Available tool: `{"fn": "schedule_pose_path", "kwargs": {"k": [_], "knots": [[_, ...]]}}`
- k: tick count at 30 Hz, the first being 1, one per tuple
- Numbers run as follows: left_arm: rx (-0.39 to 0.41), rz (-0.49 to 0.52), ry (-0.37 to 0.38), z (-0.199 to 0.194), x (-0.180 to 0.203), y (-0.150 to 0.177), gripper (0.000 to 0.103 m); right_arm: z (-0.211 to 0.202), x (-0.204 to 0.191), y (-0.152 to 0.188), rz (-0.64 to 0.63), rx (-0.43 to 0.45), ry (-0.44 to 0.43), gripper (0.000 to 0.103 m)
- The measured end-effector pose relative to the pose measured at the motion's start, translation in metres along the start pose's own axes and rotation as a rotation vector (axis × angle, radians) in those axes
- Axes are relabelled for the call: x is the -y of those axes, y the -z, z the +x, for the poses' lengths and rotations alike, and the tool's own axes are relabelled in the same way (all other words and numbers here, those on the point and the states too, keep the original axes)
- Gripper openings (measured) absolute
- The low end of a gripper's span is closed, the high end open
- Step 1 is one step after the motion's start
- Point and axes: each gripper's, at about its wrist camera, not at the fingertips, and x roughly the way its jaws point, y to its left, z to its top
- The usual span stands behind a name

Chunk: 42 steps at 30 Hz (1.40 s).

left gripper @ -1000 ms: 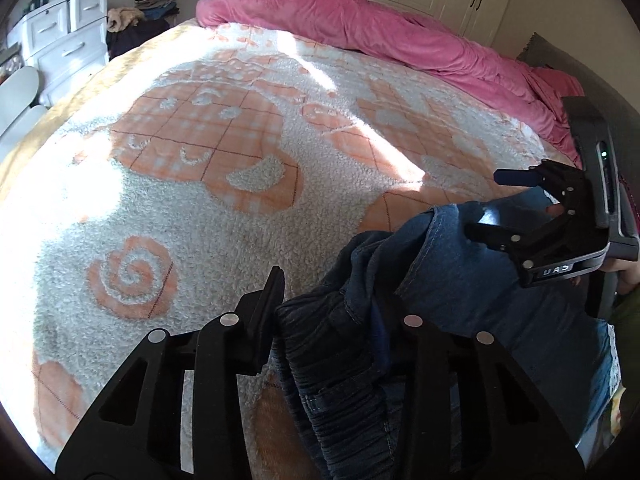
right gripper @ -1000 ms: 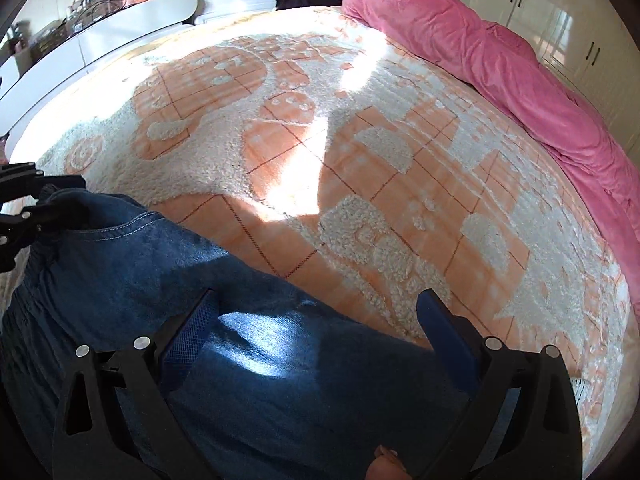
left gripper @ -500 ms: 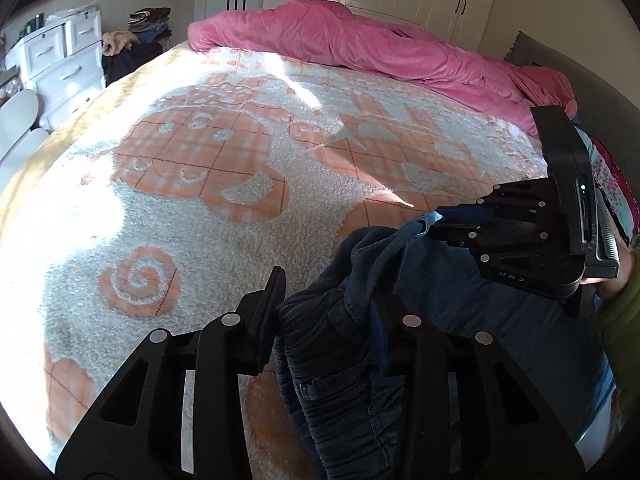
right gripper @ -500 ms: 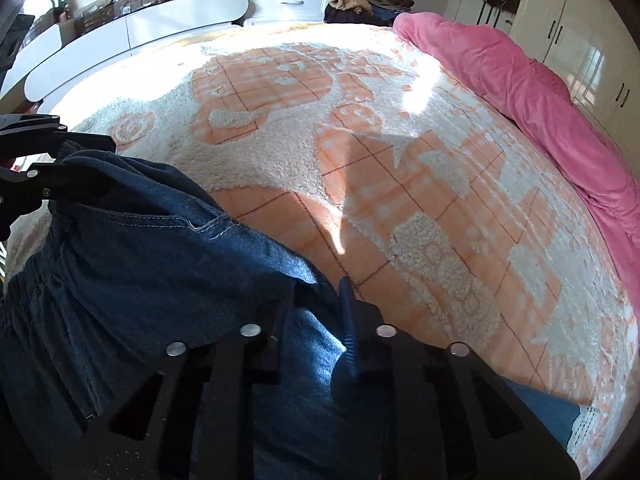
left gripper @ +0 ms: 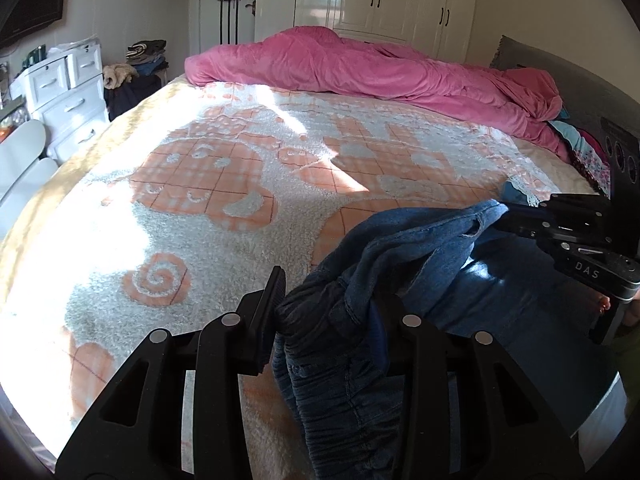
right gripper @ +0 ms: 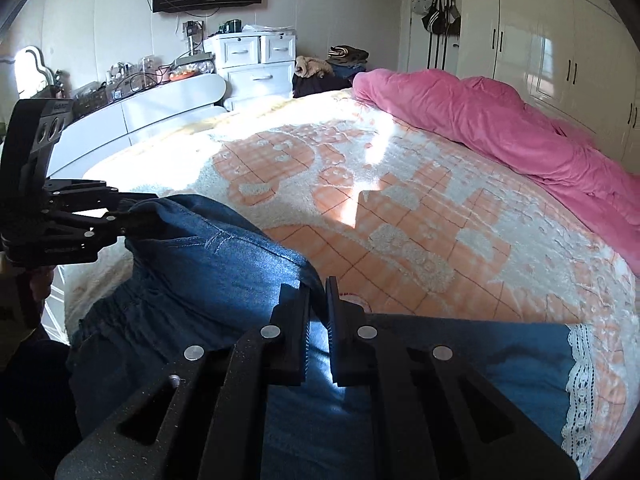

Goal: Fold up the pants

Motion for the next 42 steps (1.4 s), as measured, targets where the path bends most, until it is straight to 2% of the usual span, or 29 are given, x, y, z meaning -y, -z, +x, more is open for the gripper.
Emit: {"fn": "schedule_pose_path", "kwargs": {"k": [5,12,18,23,29,33,37,42], "knots": [[0.026,0.022,0.003,-0.018,0.011,0.01,0.029,-0.034,-0.014,0.02,0.016,0.037,-0.016,0.007],[-0.002,-0.003,0.083,-0.043,0.021,0.05,0.031,-0.072,-0.034,0.064,0.09,0.058,-0.035,0.007],[-0.025,-0.015,0.11,-0.058,0.028,0.084,0.031,-0.091,-0.055,0.096,0.103,0.025,-0.062,0.007],[-0.026,0.007,0.069,-0.069,0.031,0.098,0.032,-0.1,-0.077,0.112,0.085,-0.001,-0.088,0.007],[-0.06,0.068,-0.007,-0.073,0.028,0.111,0.04,-0.106,-0.098,0.122,0.052,-0.02,-0.117,0.007],[-0.115,0.05,-0.005,-0.069,0.019,0.124,0.042,-0.1,-0.11,0.134,0.025,-0.071,-0.121,0.007],[-0.143,0.0,0.038,-0.071,0.009,0.133,0.042,-0.097,-0.119,0.142,0.015,-0.1,-0.143,0.007],[-0.145,-0.043,0.04,-0.081,0.001,0.139,0.041,-0.097,-0.121,0.145,0.017,-0.111,-0.158,0.007]]}}
